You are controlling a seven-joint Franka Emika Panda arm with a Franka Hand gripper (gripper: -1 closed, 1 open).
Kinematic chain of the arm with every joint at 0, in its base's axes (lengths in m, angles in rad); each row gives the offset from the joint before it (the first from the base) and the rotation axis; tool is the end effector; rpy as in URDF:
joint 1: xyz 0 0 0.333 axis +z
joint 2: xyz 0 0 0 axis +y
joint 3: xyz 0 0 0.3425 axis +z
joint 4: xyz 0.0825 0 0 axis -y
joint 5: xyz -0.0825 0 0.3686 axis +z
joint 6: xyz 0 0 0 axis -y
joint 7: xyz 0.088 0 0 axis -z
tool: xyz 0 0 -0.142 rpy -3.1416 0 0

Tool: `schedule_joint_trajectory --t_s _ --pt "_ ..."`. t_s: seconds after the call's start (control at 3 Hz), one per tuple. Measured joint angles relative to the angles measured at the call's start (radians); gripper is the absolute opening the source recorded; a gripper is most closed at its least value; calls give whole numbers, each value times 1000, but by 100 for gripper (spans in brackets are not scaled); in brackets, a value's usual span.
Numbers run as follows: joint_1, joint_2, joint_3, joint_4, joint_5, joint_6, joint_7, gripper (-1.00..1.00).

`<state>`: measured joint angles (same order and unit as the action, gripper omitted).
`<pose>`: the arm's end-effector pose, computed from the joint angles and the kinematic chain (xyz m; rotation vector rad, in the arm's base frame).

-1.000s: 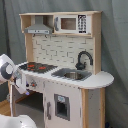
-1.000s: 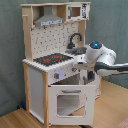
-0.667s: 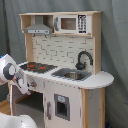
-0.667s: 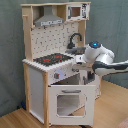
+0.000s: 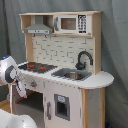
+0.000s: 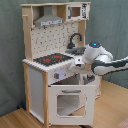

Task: Play with the kitchen

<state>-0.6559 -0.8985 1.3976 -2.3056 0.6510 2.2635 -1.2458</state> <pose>0.3192 0.3835 0.3876 1.8787 1.9697 0.2657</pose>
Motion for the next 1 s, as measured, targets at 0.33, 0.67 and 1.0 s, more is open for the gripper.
schedule_joint_trajectory --t_s 0.33,0.67,1.0 --pt "-1 36 18 -37 70 -1 -52 100" --pt "-7 74 15 -95 95 -3 -119 100" --pt "-14 106 15 -97 95 -17 -150 100"
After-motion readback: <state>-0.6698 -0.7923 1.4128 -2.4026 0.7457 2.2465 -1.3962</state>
